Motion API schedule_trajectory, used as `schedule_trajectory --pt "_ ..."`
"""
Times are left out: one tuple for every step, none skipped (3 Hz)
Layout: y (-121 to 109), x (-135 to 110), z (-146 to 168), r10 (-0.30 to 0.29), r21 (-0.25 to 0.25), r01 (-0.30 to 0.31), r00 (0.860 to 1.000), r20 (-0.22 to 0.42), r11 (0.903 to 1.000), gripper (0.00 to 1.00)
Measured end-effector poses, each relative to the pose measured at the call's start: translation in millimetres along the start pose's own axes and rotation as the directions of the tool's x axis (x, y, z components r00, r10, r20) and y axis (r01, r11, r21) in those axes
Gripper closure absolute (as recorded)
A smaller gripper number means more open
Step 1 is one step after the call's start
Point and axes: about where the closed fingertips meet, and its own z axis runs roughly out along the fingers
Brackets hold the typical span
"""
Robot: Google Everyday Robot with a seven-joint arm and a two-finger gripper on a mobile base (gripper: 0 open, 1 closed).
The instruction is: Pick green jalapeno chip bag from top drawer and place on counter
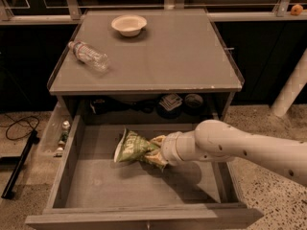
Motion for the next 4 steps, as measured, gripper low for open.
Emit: schedule_trajectory --pt "-3 -13 -24 0.0 -0.006 0.0 0.998 0.065 1.0 1.0" --pt "-9 -28 -66 -0.027 0.014 0.026 0.991 0.128 0.9996 1.0" --pt "-22 -46 -111 -0.066 0.038 0.06 0.984 0.165 0.9974 1.0" --pt "-43 -65 -149 -0.104 0.058 0.096 0.982 0.157 0.9937 1.0"
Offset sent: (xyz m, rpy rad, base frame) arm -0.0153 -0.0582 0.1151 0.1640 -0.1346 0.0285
